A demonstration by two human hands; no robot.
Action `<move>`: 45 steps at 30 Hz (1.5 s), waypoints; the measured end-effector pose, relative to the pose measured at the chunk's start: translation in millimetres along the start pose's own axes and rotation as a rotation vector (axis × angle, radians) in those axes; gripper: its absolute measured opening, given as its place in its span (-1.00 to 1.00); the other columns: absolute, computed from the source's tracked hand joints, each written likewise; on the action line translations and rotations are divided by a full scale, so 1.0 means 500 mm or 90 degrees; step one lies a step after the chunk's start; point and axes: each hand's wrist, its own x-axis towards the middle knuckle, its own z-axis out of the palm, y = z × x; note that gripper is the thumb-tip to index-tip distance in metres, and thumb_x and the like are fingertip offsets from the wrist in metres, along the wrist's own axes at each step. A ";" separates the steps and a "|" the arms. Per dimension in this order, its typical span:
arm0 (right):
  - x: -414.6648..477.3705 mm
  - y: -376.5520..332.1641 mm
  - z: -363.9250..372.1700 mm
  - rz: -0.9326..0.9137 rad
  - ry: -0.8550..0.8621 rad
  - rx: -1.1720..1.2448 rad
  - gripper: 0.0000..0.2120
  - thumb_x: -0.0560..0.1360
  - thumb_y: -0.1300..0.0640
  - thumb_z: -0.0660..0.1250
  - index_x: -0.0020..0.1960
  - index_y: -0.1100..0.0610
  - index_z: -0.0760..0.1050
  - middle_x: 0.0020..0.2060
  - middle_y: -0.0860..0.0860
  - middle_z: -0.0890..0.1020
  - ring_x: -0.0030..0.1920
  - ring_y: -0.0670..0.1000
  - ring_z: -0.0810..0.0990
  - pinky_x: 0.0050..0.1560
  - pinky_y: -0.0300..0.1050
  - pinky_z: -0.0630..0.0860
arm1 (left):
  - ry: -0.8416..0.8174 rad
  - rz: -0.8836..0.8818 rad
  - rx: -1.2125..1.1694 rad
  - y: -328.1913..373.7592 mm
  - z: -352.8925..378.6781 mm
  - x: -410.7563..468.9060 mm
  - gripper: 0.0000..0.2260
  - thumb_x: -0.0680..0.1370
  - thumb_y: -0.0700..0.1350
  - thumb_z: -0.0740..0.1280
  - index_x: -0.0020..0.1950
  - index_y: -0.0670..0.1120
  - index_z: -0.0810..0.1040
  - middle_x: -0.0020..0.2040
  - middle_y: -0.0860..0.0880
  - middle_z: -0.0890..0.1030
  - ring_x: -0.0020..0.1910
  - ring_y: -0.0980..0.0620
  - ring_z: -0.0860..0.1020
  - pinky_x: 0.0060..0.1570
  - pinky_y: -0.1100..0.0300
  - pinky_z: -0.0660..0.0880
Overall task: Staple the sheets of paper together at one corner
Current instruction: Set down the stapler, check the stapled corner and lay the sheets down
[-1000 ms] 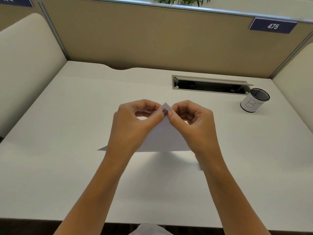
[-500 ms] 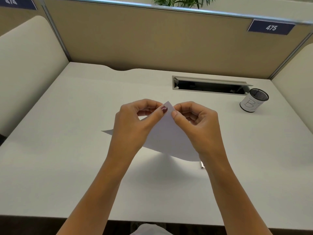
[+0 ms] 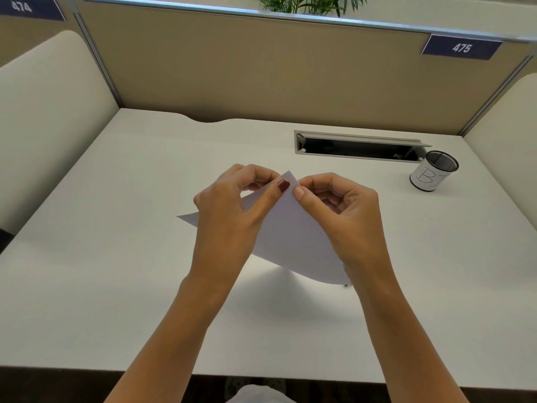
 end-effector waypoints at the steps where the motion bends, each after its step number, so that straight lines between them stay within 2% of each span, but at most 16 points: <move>1: -0.001 0.000 0.000 -0.001 0.004 -0.001 -0.94 0.45 0.00 0.40 -0.13 -0.16 0.57 -0.19 -0.20 0.68 -0.12 -0.04 0.66 -0.08 -0.23 0.62 | 0.006 -0.004 -0.010 -0.002 0.000 0.000 -0.70 0.43 0.20 0.26 0.02 0.05 0.56 -0.05 0.10 0.61 -0.14 0.18 0.57 -0.13 0.52 0.46; 4: -0.005 0.001 0.004 -0.022 0.033 -0.019 -0.89 0.45 0.05 0.42 -0.09 -0.16 0.57 -0.20 -0.20 0.68 -0.11 -0.03 0.66 -0.06 -0.23 0.61 | 0.068 -0.013 -0.029 0.003 0.005 -0.007 -0.60 0.44 0.23 0.28 0.12 -0.01 0.59 0.06 0.05 0.63 -0.02 0.18 0.56 -0.04 0.58 0.40; 6: -0.007 0.007 0.009 -0.045 0.078 -0.047 -0.87 0.46 0.07 0.43 -0.06 -0.14 0.57 -0.16 -0.19 0.67 -0.10 -0.03 0.65 -0.05 -0.26 0.60 | 0.139 -0.025 -0.036 0.013 0.010 -0.016 -0.64 0.45 0.17 0.30 0.14 0.01 0.56 0.10 0.05 0.60 0.04 0.19 0.53 -0.01 0.62 0.33; 8: -0.010 0.012 0.016 -0.078 0.129 -0.081 -0.87 0.46 0.09 0.43 -0.03 -0.10 0.57 -0.16 -0.18 0.66 -0.11 -0.03 0.65 -0.06 -0.27 0.58 | 0.173 -0.026 -0.028 0.022 0.017 -0.025 -0.72 0.46 0.11 0.32 0.10 0.02 0.57 0.08 0.02 0.61 0.00 0.17 0.53 -0.03 0.60 0.35; 13: -0.018 0.019 0.041 -0.159 0.203 -0.150 -0.85 0.44 0.08 0.43 0.00 -0.03 0.55 -0.16 -0.15 0.60 -0.15 -0.24 0.56 -0.10 -0.44 0.47 | 0.120 -0.097 -0.100 0.036 0.031 -0.040 -0.69 0.43 0.09 0.33 0.11 0.03 0.64 0.03 0.08 0.68 -0.05 0.14 0.60 0.00 0.45 0.48; 17: -0.025 0.024 0.049 -0.183 0.222 -0.145 -0.80 0.42 0.17 0.47 0.00 0.00 0.56 -0.16 -0.13 0.60 -0.15 -0.28 0.54 -0.10 -0.44 0.47 | 0.118 -0.151 -0.180 0.035 0.030 -0.036 -0.76 0.44 0.01 0.40 0.08 0.03 0.65 -0.02 0.08 0.70 -0.03 0.10 0.65 0.04 0.31 0.57; 20: -0.032 0.029 0.061 -0.209 0.237 -0.155 -0.82 0.40 0.23 0.49 -0.01 0.09 0.62 -0.16 -0.11 0.58 -0.13 -0.31 0.52 -0.08 -0.42 0.48 | 0.127 -0.191 -0.245 0.033 0.030 -0.031 -0.78 0.43 -0.04 0.45 0.05 -0.03 0.68 -0.08 0.06 0.71 -0.07 0.12 0.66 0.03 0.23 0.59; 23: -0.034 0.035 0.072 -0.216 0.218 -0.169 -0.83 0.43 0.23 0.46 0.02 0.19 0.64 -0.12 -0.09 0.58 -0.07 -0.28 0.53 -0.02 -0.45 0.47 | 0.139 -0.218 -0.297 0.031 0.032 -0.022 -0.76 0.40 -0.02 0.45 0.03 -0.08 0.68 -0.09 0.00 0.72 -0.07 0.04 0.67 0.04 0.09 0.61; 27: -0.023 0.035 0.071 -0.190 0.173 -0.138 -0.79 0.46 0.20 0.41 0.09 0.20 0.62 -0.07 0.01 0.64 -0.03 -0.14 0.57 0.01 -0.43 0.49 | 0.147 -0.238 -0.320 0.018 0.035 -0.008 -0.79 0.42 0.01 0.41 -0.01 -0.03 0.66 -0.10 0.00 0.71 -0.07 -0.02 0.67 0.04 0.03 0.61; 31: 0.001 0.032 0.058 -0.186 0.218 -0.138 -0.81 0.47 0.17 0.40 0.08 0.12 0.60 -0.03 -0.06 0.62 0.01 -0.09 0.59 0.06 -0.33 0.53 | 0.110 -0.231 -0.299 0.012 0.036 0.000 -0.83 0.44 0.06 0.37 -0.02 0.04 0.62 -0.06 0.02 0.68 -0.08 -0.03 0.66 -0.01 0.07 0.62; 34: 0.024 0.024 0.049 -0.175 0.242 -0.168 -0.77 0.48 0.12 0.41 0.13 0.03 0.55 0.04 -0.13 0.55 0.12 -0.04 0.55 0.14 -0.22 0.52 | 0.072 -0.198 -0.260 0.013 0.038 0.004 -0.86 0.49 0.04 0.33 0.00 0.05 0.58 -0.07 0.08 0.66 -0.13 0.03 0.65 -0.12 0.25 0.60; 36: 0.042 0.023 0.041 -0.166 0.209 -0.206 -0.76 0.47 0.05 0.40 0.13 0.00 0.55 0.05 -0.17 0.52 0.16 -0.02 0.51 0.19 -0.10 0.49 | 0.057 -0.170 -0.232 0.013 0.037 0.009 -0.80 0.47 0.10 0.29 0.01 0.04 0.56 -0.10 0.13 0.63 -0.16 0.10 0.63 -0.16 0.34 0.59; 38: 0.055 0.026 0.032 -0.170 0.161 -0.226 -0.81 0.47 0.01 0.38 0.05 0.04 0.60 -0.05 -0.19 0.54 0.06 -0.05 0.52 0.14 0.11 0.51 | 0.049 -0.154 -0.215 0.011 0.035 0.013 -0.73 0.44 0.15 0.25 0.02 0.04 0.55 -0.11 0.16 0.61 -0.19 0.14 0.62 -0.17 0.34 0.59; 40: 0.064 0.029 0.025 -0.178 0.136 -0.234 -0.82 0.47 -0.02 0.37 -0.04 0.07 0.61 -0.14 -0.20 0.55 -0.08 -0.09 0.53 0.04 0.21 0.52 | 0.043 -0.153 -0.215 0.009 0.031 0.016 -0.70 0.43 0.17 0.25 0.03 0.03 0.55 -0.10 0.16 0.61 -0.19 0.11 0.63 -0.17 0.29 0.60; 43: 0.068 0.024 0.022 -0.163 0.121 -0.210 -0.89 0.48 -0.04 0.36 -0.08 -0.01 0.57 -0.20 -0.23 0.56 -0.14 -0.12 0.55 0.01 0.13 0.54 | 0.025 -0.156 -0.220 0.003 0.025 0.020 -0.74 0.45 0.15 0.30 0.04 0.06 0.55 -0.07 0.17 0.63 -0.17 0.10 0.65 -0.22 0.30 0.60; 45: 0.069 0.020 0.021 -0.146 0.108 -0.183 -0.94 0.48 -0.05 0.36 -0.10 -0.08 0.53 -0.22 -0.27 0.55 -0.16 -0.14 0.57 -0.06 -0.05 0.58 | 0.011 -0.157 -0.218 -0.001 0.020 0.024 -0.80 0.45 0.11 0.34 0.02 0.09 0.56 -0.09 0.18 0.64 -0.18 0.14 0.65 -0.29 0.36 0.57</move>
